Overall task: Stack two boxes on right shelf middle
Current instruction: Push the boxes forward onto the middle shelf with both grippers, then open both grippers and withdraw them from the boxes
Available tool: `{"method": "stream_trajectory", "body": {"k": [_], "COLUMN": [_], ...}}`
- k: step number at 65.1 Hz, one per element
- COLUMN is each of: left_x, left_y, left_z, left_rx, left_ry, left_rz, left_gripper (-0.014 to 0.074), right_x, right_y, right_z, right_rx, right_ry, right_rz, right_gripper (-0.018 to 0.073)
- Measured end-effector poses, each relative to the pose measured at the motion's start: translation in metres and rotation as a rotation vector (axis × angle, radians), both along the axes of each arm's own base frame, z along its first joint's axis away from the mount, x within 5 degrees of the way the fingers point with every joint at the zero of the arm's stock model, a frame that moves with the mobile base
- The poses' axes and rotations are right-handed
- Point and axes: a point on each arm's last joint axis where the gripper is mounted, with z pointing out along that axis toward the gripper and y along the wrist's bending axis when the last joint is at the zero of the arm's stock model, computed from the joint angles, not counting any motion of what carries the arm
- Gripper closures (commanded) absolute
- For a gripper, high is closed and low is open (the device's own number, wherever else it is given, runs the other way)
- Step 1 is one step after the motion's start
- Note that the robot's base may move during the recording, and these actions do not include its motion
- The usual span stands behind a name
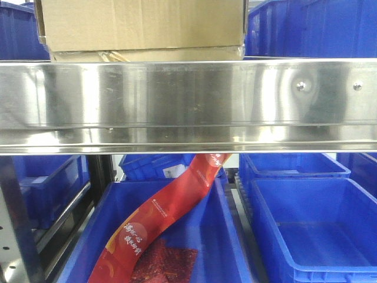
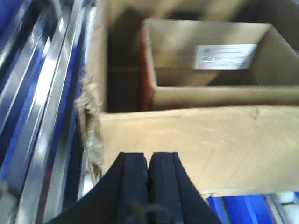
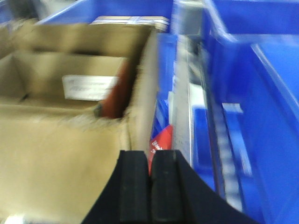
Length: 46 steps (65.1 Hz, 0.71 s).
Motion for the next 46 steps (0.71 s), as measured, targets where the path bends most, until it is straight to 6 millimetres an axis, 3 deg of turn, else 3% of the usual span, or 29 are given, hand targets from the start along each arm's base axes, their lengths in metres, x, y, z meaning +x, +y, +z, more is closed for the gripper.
{"method": "stream_trajectory", "body": {"k": [6,11,25,35,46], "left_x": [-0.017,-0.037,-0.077,-0.116,-0.160], "left_y": [-0.009,-0.016,-0.006,0.007,0.023], "left_z": [-0.004,-0.012,-0.058,-0.090,-0.121], "left_rx": [-0.017,-0.077,-0.145,-0.176,-0.195], "left_ry": [-0.062,-0.115,-0.195,-0.268,-0.308], "left_rz": [-0.059,-0.098,-0.133,-0.173,-0.190], "left_gripper": [0.0707,0.0707,0.0707,0.0707,0.0707], "right_x": [-0.015,-0.024,-0.053,-0.099,-0.152], "right_y": [-0.006,-0.019,-0.059,-0.072,-0.080], "right_z": [-0.002,-0.015,-0.049,-0.064,-0.095], "right_rx": [0.001,0.012,0.109,0.137,0.160], "right_ry": [-0.043,-0.060,-0.067,-0.128,-0.199], "right_rz": [0.042,0.044,-0.042,-0.020,0.030], "right_gripper": [0.0724,0.0724,0.0724,0.0724,0.0724]}}
